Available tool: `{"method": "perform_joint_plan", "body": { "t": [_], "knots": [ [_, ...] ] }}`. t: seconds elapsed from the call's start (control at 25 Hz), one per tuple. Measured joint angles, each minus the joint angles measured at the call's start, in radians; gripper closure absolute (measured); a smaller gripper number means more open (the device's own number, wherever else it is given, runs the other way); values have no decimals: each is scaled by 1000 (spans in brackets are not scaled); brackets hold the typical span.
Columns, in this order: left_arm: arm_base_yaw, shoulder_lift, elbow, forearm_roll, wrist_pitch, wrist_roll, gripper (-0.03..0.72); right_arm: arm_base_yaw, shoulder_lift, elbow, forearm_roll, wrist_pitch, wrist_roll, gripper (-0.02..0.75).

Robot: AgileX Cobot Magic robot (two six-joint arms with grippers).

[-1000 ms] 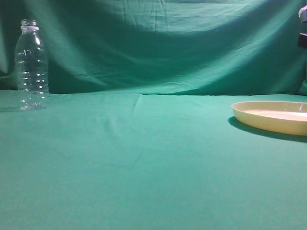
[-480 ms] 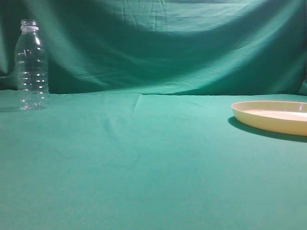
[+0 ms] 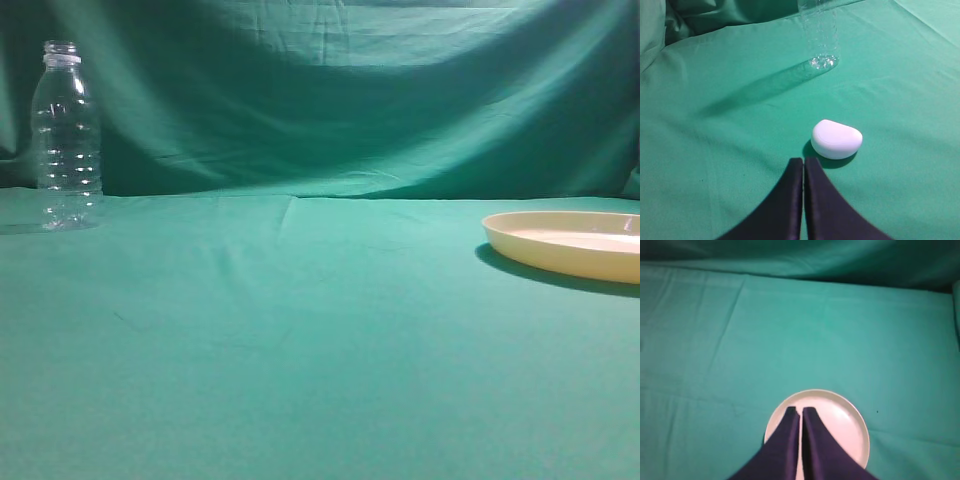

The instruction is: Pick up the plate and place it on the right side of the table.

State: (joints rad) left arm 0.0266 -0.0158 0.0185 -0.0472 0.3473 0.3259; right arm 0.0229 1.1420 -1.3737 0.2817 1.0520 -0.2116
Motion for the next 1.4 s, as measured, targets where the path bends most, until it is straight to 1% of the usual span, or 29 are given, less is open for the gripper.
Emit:
{"method": "perform_joint_plan", "body": {
  "t": [0.28, 0.4, 0.6, 0.8, 0.96, 1.04, 1.24, 1.32, 1.4],
  "knots": [
    [0, 0, 0, 0, 0, 0, 688, 0, -263, 0, 6, 13, -8, 738],
    [0, 0, 0, 0, 0, 0, 688, 0, -372, 37, 7, 11, -17, 738],
    [0, 0, 0, 0, 0, 0, 688, 0, -580, 191, 11, -9, -32, 738],
    [0, 0, 0, 0, 0, 0, 688, 0, -803, 368, 15, -68, -37, 738],
    [0, 0, 0, 0, 0, 0, 688, 0, -947, 479, 17, -103, -37, 738],
    [0, 0, 0, 0, 0, 0, 688, 0, -995, 507, 7, -88, -37, 738],
    [0, 0, 0, 0, 0, 0, 688, 0, -1050, 517, -30, 17, -37, 738],
    [0, 0, 0, 0, 0, 0, 688, 0, -1051, 517, -30, 21, -37, 738],
    [0, 0, 0, 0, 0, 0, 688, 0, -1051, 527, -35, -7, -37, 738]
  ]
}}
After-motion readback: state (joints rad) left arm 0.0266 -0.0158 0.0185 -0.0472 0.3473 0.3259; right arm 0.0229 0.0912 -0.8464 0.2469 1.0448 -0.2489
